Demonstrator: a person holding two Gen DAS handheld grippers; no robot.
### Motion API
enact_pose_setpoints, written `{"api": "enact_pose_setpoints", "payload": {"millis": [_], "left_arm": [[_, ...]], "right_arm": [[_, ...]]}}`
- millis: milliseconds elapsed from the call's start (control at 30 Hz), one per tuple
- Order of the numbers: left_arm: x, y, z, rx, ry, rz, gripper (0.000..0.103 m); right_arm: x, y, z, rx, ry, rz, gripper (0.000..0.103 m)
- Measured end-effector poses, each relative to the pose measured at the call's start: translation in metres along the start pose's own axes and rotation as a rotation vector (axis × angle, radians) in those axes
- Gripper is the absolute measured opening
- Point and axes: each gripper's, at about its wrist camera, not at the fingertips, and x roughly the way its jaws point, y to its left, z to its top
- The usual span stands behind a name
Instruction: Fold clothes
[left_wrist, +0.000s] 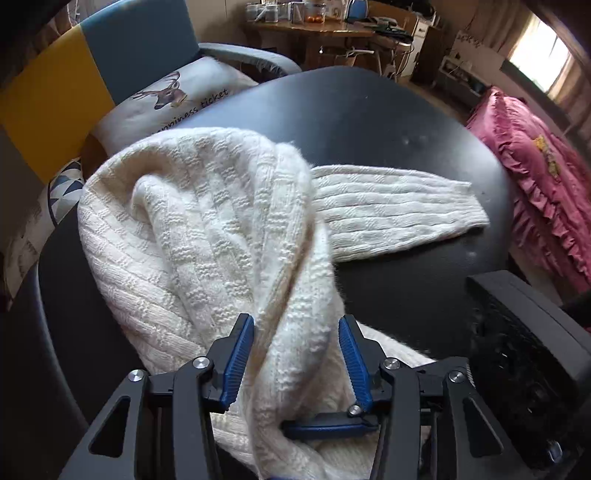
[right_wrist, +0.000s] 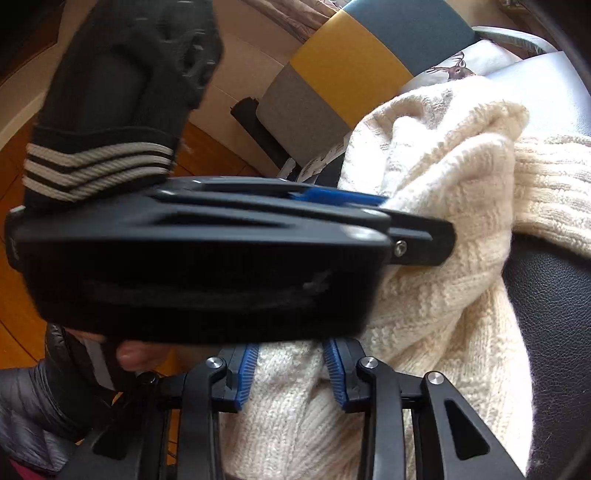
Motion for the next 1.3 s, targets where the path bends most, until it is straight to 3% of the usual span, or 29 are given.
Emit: {"api": "enact_pose_setpoints", "payload": {"millis": [33,67,200,400,600,733,867,1067,1100,1133,1167,1300], "left_arm": [[0.003,0.002,-0.002,-0.009,-0.004,0.003,0.021],[0.005,0.004,-0.004,-0.021,-0.011,0.0,0.019],[-0.008,0.027,-0.014,-0.134,-0.079,-0.065,0.016],[-0.029,0.064,-0.044,-0.299,-0.166,-0.132,0.013],[-0.027,0.095,-0.082,-0.472,-0.202,-0.249,0.013],[-0.026,0.103,-0.109,-0.542,-0.23,-0.283,0.015],[-0.037,0.095,-0.131,-0.519,-0.27,-0.233,0.016],[-0.035,0.094,-0.156,-0.473,-0.254,-0.137,0.019],[-0.035,0.095,-0.16,-0.469,-0.25,-0.122,0.018],[-0.034,0.097,-0.163,-0.465,-0.247,-0.108,0.006],[-0.033,0.098,-0.167,-0.46,-0.243,-0.093,0.006],[-0.05,0.119,-0.183,-0.538,-0.313,-0.147,0.006]], "right_arm": [[0.001,-0.001,0.0,-0.006,0.004,-0.008,0.034],[0.001,-0.001,0.0,-0.01,0.007,-0.013,0.034],[0.0,-0.002,0.001,-0.017,0.03,-0.02,0.041],[0.005,-0.008,0.004,-0.004,0.066,-0.026,0.042],[-0.016,-0.024,0.009,0.052,0.013,-0.044,0.045],[-0.025,-0.061,0.009,0.17,-0.008,-0.156,0.054],[-0.024,-0.079,0.004,0.196,0.0,-0.179,0.054],[-0.022,-0.084,0.003,0.135,-0.001,-0.208,0.054],[-0.025,-0.085,0.001,0.128,-0.004,-0.208,0.054],[-0.028,-0.086,0.0,0.12,-0.007,-0.209,0.054],[-0.031,-0.086,-0.002,0.113,-0.01,-0.21,0.054],[-0.031,-0.061,-0.017,0.066,-0.005,-0.244,0.054]]}}
